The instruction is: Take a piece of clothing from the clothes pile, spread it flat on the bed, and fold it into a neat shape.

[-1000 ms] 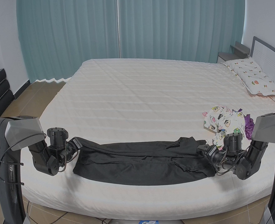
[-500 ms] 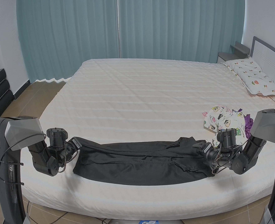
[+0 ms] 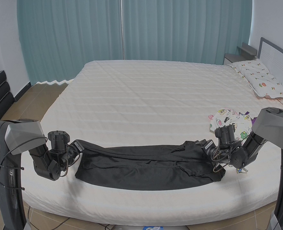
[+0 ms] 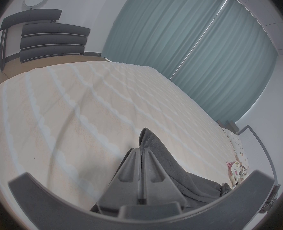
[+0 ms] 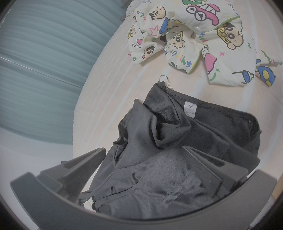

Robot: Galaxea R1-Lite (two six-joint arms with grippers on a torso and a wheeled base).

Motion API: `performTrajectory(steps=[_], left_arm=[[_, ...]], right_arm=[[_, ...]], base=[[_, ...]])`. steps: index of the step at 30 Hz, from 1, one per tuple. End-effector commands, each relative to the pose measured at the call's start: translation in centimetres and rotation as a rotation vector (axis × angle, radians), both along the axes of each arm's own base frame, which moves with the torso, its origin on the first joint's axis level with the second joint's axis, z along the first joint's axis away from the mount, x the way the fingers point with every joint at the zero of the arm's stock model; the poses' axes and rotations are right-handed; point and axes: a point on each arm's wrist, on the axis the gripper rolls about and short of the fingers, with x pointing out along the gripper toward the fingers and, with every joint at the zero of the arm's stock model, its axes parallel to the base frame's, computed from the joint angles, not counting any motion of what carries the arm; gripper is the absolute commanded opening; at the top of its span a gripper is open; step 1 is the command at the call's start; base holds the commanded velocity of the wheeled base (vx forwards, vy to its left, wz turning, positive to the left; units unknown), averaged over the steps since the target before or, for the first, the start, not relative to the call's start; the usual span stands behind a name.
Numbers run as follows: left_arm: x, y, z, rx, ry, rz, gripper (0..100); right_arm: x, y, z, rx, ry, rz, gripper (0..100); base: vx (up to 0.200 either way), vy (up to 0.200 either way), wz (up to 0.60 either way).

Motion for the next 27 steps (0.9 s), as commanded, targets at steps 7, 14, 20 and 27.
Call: performTrajectory(steps=[7, 14, 20, 27], left_arm=[[0.0, -0.1, 0.0, 0.0, 0.0, -0.001, 0], [0.3, -0.2, 0.2, 0.0, -0.014, -0.003, 0], [0.8, 0.0, 0.9, 0.005, -0.044, 0.001, 0], [2.7, -0.1, 2.6, 0.059, -0.115, -0.017, 0]], right_arm=[[0.5, 0.6, -0.9, -0.025, 0.019, 0.003, 0], [0.7, 0.3, 0.0, -0.032, 0.012, 0.004, 0], [2.1, -0.5, 2.5, -0.009, -0.074, -0.023, 0], [4.1, -0.6, 4.4, 0.039, -0.204, -0.054, 0]], base=[[0.0, 0.0, 0.0], [0.0, 0.0, 0.0], [0.0, 0.0, 0.0], [0.0, 0.0, 0.0]])
